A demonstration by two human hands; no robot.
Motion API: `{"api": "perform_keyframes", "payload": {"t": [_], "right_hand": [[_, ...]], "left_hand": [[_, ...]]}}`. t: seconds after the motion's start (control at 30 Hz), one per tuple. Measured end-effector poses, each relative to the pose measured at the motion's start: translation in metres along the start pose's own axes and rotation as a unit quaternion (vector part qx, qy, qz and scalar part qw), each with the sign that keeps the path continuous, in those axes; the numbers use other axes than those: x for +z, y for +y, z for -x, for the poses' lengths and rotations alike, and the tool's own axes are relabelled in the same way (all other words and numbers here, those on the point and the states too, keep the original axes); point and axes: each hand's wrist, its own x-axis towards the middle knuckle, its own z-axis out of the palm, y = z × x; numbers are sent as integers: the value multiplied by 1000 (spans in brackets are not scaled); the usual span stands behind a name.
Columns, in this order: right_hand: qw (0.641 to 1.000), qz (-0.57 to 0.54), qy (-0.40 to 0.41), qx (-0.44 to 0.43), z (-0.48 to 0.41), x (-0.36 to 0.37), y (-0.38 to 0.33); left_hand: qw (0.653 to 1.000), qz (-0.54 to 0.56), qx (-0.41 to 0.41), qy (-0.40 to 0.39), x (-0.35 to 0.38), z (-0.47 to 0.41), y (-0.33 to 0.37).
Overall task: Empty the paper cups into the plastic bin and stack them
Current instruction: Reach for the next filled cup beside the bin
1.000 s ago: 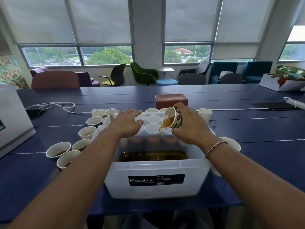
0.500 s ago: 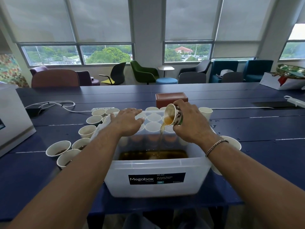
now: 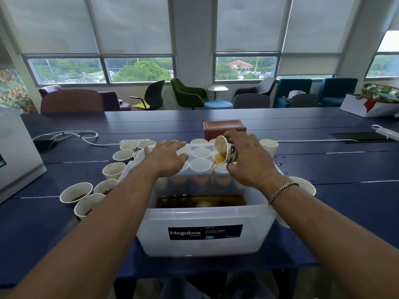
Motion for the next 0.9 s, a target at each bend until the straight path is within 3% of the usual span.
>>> {"api": "perform_keyframes", "payload": {"t": [0.2,0.63,0.8,0.9], "right_hand": [[999,10,11,-38,0,3,0],[982,58,125,-131,-4,7,-4],[996,5,72,-54,-5,0,3],[995,-52,85,6,-4,-14,13]], "left_hand": [[1000,-1,0,0,0,0,0],[1000,3,1,1,3,-5,-4],[1000,7,-11,-4,1,-1,-1],[1000,7,-15,2,-9,-2,17]]}}
